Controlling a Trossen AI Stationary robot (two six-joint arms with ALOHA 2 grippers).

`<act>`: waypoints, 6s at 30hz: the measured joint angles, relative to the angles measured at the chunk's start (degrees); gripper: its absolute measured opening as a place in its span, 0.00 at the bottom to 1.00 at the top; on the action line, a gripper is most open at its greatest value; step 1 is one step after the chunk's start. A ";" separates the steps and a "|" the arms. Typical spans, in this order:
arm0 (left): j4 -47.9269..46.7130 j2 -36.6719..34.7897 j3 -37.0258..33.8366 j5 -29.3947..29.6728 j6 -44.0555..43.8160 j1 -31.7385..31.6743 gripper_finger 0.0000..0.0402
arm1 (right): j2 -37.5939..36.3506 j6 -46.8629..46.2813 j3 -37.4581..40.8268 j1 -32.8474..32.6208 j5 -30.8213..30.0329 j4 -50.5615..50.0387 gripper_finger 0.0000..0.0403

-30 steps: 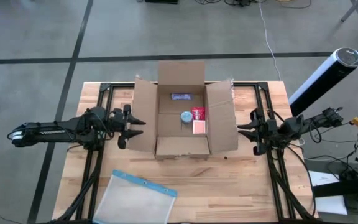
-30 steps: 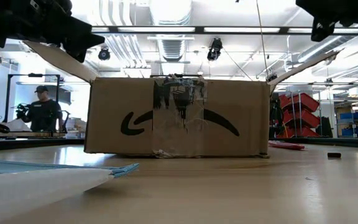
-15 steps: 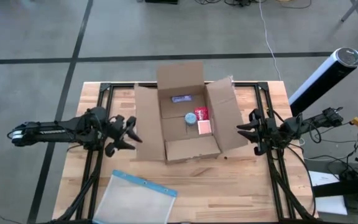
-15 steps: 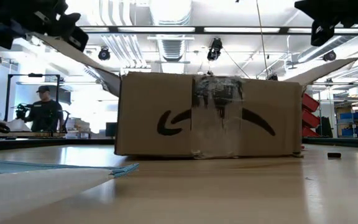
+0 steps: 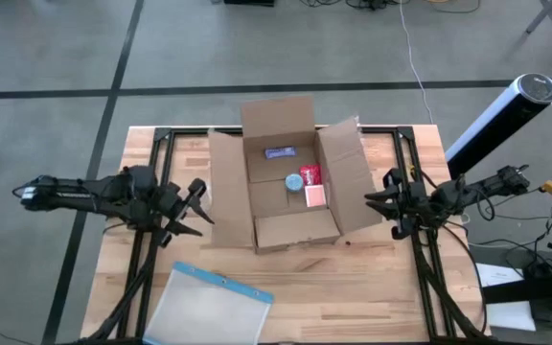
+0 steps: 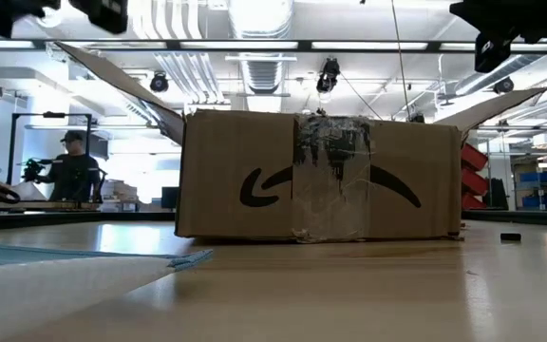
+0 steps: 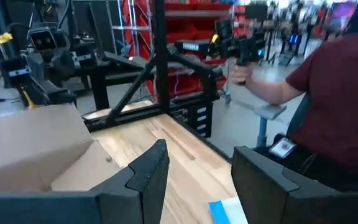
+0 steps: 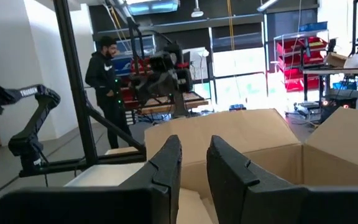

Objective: Unpack boxes
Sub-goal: Open the transparent blue transparent zip bag

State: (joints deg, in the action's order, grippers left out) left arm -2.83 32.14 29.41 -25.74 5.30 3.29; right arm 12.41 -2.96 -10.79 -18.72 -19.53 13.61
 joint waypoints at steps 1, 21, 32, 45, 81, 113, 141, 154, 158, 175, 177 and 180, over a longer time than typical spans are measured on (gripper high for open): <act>-1.31 1.12 1.13 2.47 1.06 1.76 0.39 | 0.26 0.04 0.00 0.02 0.00 0.10 0.12; -5.19 41.70 10.66 30.30 -21.29 33.31 0.39 | 3.91 0.15 -0.02 0.01 -0.13 0.41 0.08; -9.13 57.40 13.73 25.05 -26.47 33.31 0.39 | 3.91 0.09 -0.02 0.02 -0.14 0.35 0.07; -12.06 64.36 14.36 34.76 -26.19 33.02 0.39 | 3.91 0.15 -0.02 0.01 -1.66 0.15 0.06; -15.43 71.43 29.05 26.76 -32.14 41.20 0.39 | 3.91 -0.07 -0.04 0.02 -1.66 0.29 0.06; -23.37 75.54 29.20 39.43 -27.73 39.35 0.02 | 3.91 -3.47 -0.04 0.00 -1.60 0.65 0.06; -23.91 72.69 28.13 41.77 -26.43 38.05 0.00 | 53.37 1.00 -8.75 0.00 1.76 26.62 0.10; -23.61 72.53 27.68 41.24 -28.52 38.07 0.00 | 81.82 11.07 -35.29 -0.88 4.81 15.17 0.25; -23.63 72.48 27.50 41.25 -28.48 38.07 0.00 | 86.39 13.43 -40.74 -2.56 4.98 10.89 0.28; -23.74 72.43 27.45 41.24 -28.79 38.05 0.00 | 106.66 25.41 -63.87 -8.05 1.92 -7.52 0.44; -23.80 72.43 27.45 41.20 -28.79 38.01 0.00 | 107.76 25.48 -65.33 -8.39 1.94 -9.03 0.44; -23.80 72.41 27.45 41.18 -28.80 37.97 0.00 | 109.64 25.53 -67.00 -8.84 2.03 -10.77 0.44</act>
State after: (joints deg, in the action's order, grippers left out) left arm -26.63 104.55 56.86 15.45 -23.50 41.26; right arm 122.05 22.58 -77.79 -27.56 -17.50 2.84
